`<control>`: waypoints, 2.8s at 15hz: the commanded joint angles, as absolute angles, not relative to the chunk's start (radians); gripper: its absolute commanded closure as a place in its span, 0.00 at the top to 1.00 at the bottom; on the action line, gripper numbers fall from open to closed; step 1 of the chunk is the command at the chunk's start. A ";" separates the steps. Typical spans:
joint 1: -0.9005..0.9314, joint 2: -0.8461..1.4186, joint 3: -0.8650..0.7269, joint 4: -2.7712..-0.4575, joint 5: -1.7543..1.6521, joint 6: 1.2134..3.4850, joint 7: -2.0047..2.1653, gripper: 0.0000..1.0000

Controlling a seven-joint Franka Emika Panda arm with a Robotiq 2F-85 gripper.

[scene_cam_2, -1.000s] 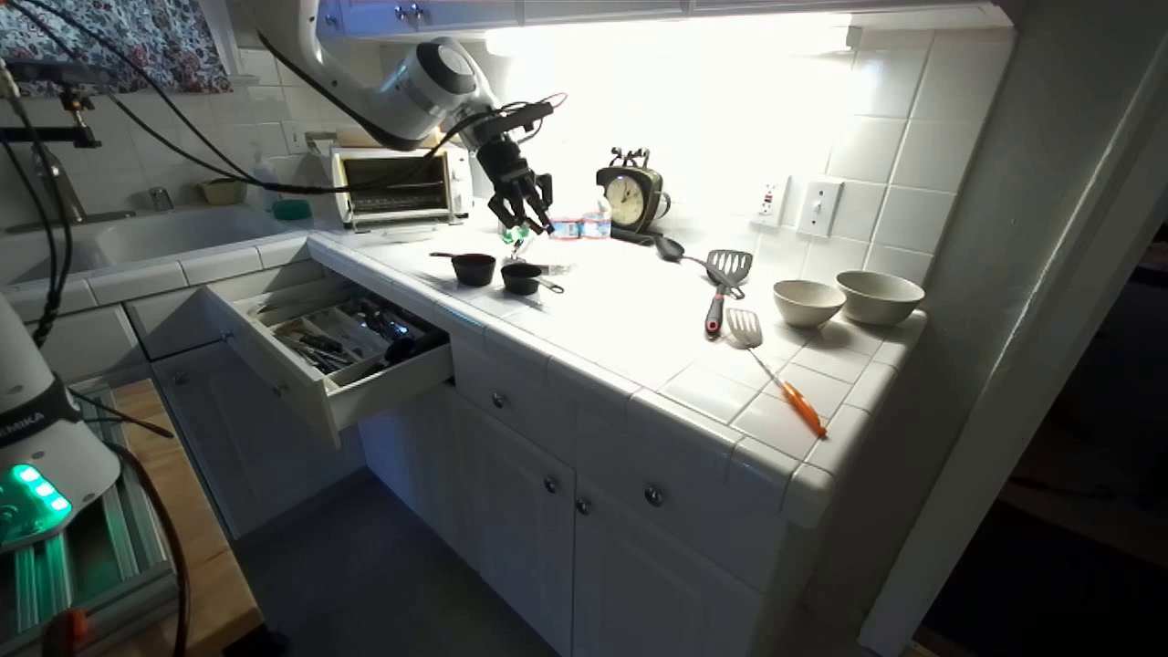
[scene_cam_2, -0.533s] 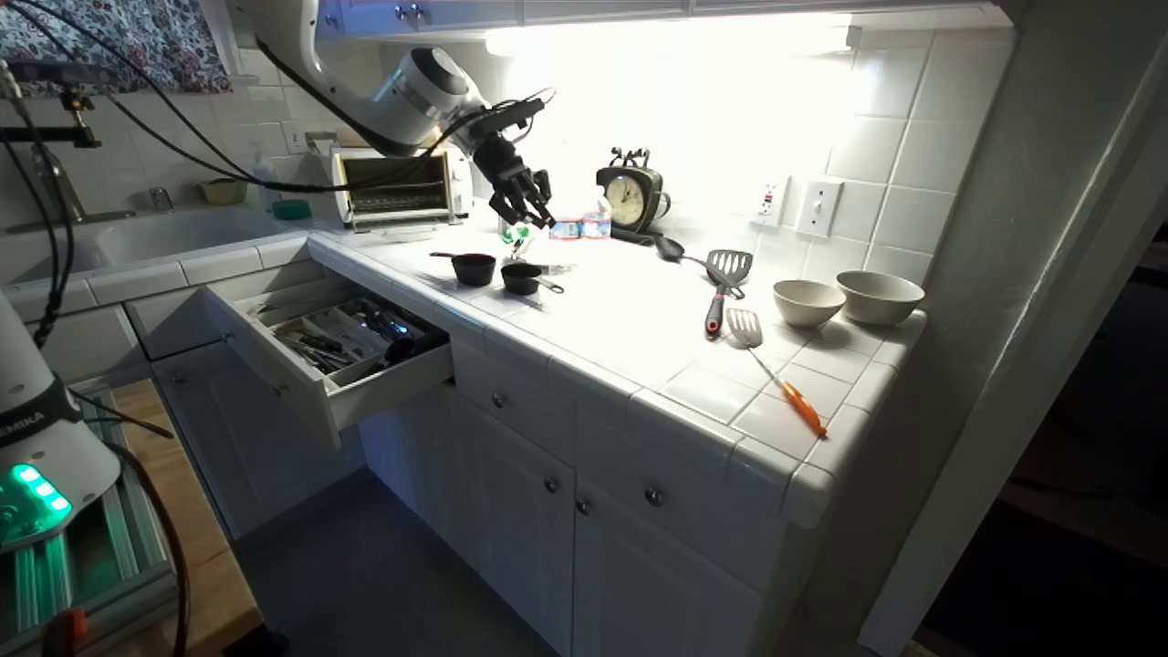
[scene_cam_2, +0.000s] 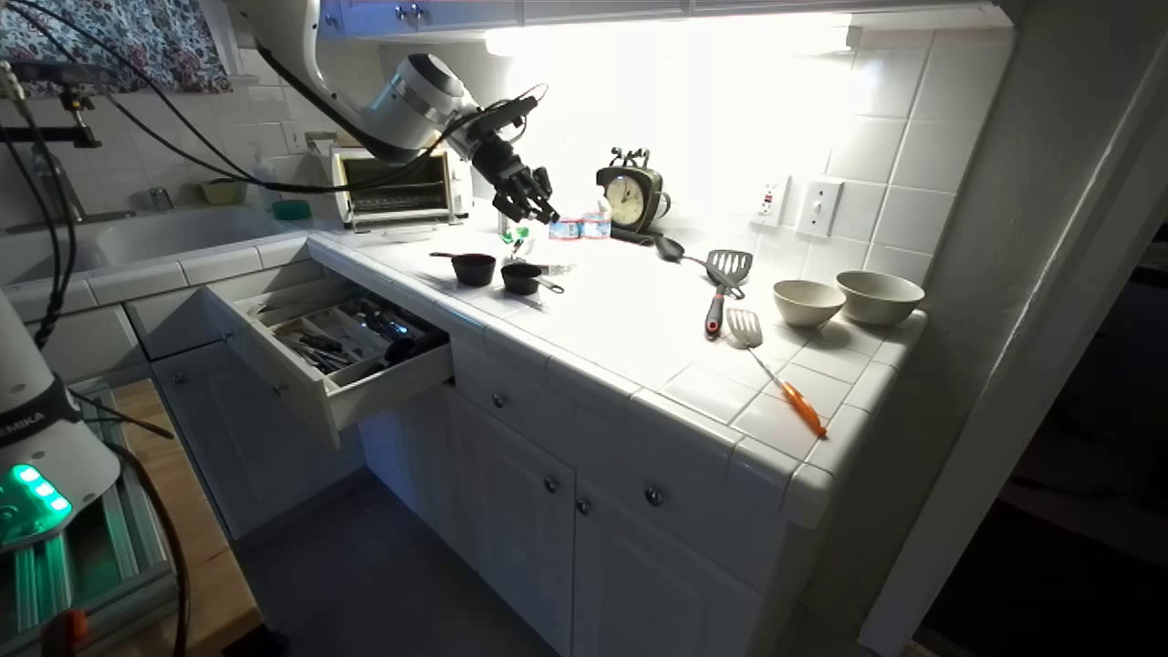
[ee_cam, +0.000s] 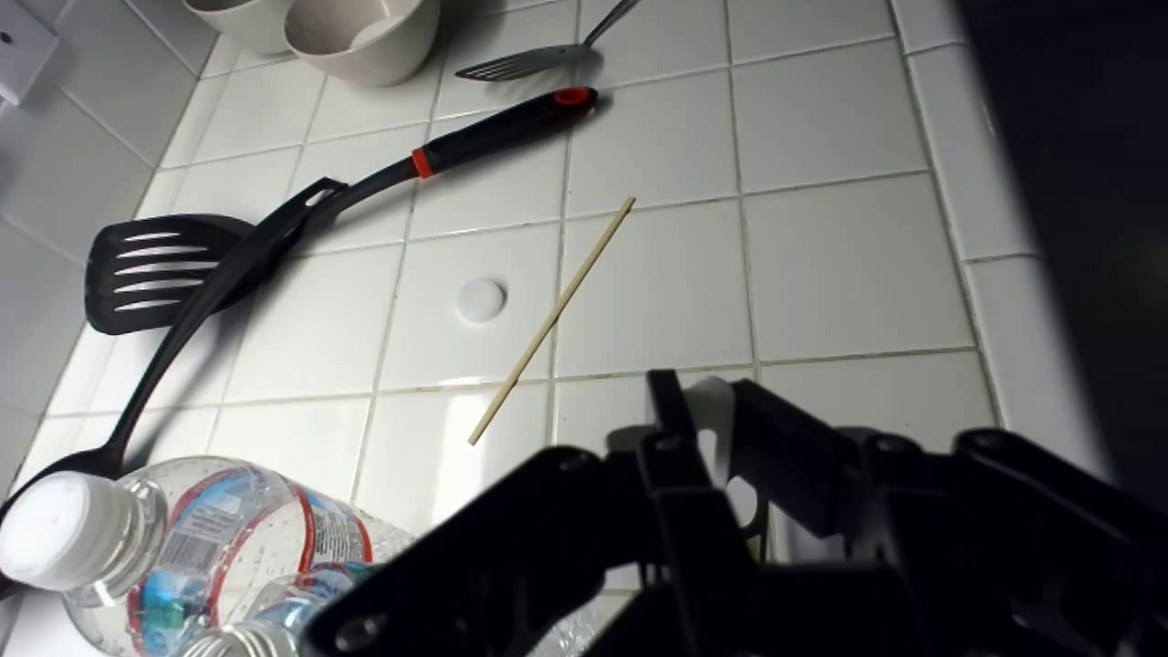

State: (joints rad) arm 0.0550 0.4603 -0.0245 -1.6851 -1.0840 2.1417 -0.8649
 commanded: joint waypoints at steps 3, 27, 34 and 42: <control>0.057 0.466 -0.010 -1.683 -1.176 2.147 -0.811 0.04; 0.053 0.409 0.028 -1.755 -1.276 2.159 -0.820 0.04; 0.026 0.361 0.063 -1.813 -1.184 2.213 -0.869 0.04; 0.039 0.324 0.090 -1.888 -1.089 2.271 -0.916 0.04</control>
